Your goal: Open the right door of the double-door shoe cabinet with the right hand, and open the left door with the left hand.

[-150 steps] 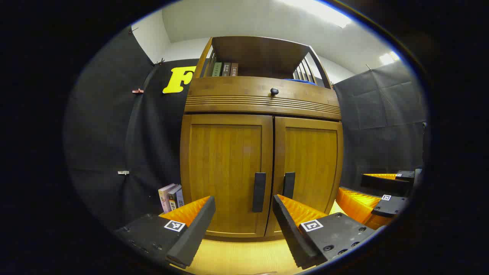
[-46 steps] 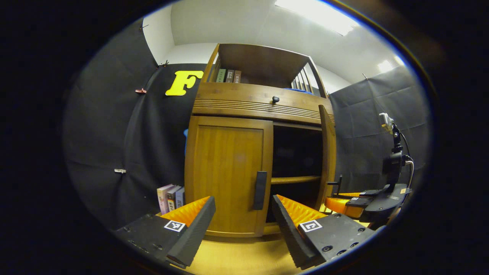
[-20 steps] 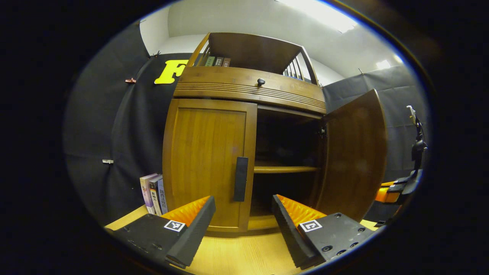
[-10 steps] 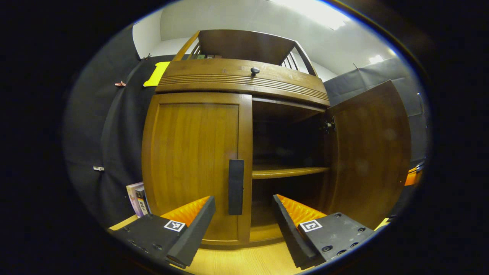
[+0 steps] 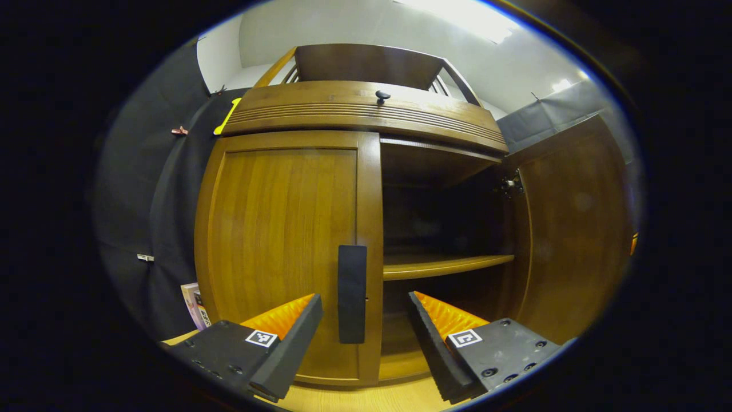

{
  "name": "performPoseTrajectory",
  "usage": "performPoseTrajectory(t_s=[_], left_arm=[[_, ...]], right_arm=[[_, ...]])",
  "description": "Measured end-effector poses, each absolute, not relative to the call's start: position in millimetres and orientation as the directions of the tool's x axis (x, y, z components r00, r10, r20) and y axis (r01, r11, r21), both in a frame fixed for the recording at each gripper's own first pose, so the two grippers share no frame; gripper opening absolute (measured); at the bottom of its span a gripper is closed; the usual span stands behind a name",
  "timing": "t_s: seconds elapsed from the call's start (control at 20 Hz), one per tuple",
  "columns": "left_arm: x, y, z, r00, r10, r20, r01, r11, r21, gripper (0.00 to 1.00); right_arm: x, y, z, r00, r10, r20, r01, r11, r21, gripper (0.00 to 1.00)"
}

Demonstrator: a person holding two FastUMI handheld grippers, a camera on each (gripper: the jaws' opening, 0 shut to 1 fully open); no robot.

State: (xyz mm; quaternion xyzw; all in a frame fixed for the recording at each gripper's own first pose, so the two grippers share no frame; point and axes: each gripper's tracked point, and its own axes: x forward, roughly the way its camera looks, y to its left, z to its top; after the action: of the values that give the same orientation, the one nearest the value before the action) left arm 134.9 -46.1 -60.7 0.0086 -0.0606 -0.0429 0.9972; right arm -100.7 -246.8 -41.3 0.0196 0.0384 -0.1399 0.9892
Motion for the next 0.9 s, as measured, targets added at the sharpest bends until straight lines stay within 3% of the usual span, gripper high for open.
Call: performPoseTrajectory(t_s=[0.1,0.15,0.3,0.35,0.55,0.65,0.7,0.8,0.9], left_arm=[[145.5,-41.0,-65.0,0.991,-0.074,0.115,0.068,0.996,0.055,0.93],[150.4,-36.3,-67.0,0.992,-0.059,0.113,0.05,0.996,0.074,0.88],[164.3,-33.3,-71.1,0.992,-0.052,0.113,0.044,0.996,0.074,0.93],[169.1,-34.9,-73.2,0.992,-0.059,0.11,0.052,0.996,0.07,0.89],[183.6,-27.8,-75.0,0.991,-0.031,0.13,0.024,0.998,0.06,0.91],[188.6,-23.3,-74.6,0.99,-0.017,0.139,0.011,0.999,0.041,0.91],[191.2,-19.4,-73.4,0.99,0.0,0.142,-0.004,1.0,0.028,0.89],[191.4,-20.5,-71.8,0.99,-0.005,0.144,0.007,1.0,-0.015,0.88],[193.2,-27.0,-71.9,0.99,-0.029,0.14,0.034,0.999,-0.029,0.78]], right_arm=[[-108.8,-247.6,-38.7,0.957,-0.28,-0.07,0.283,0.959,0.033,0.42],[-113.8,-247.5,-35.6,0.959,-0.278,-0.06,0.281,0.959,0.038,0.54],[-125.9,-247.2,-31.9,0.958,-0.283,-0.052,0.285,0.957,0.05,0.95],[-127.8,-247.6,-30.8,0.959,-0.279,-0.048,0.281,0.958,0.057,1.0],[-133.8,-255.6,-24.2,0.953,-0.302,-0.031,0.303,0.95,0.076,0.94],[-136.6,-257.2,-27.3,0.954,-0.299,-0.033,0.301,0.951,0.069,0.99],[-137.1,-259.5,-29.7,0.952,-0.303,-0.038,0.305,0.951,0.058,0.94],[-139.9,-269.0,-33.8,0.943,-0.328,-0.048,0.33,0.944,0.031,0.99],[-141.5,-274.7,-34.0,0.937,-0.345,-0.05,0.346,0.938,0.023,0.99]])
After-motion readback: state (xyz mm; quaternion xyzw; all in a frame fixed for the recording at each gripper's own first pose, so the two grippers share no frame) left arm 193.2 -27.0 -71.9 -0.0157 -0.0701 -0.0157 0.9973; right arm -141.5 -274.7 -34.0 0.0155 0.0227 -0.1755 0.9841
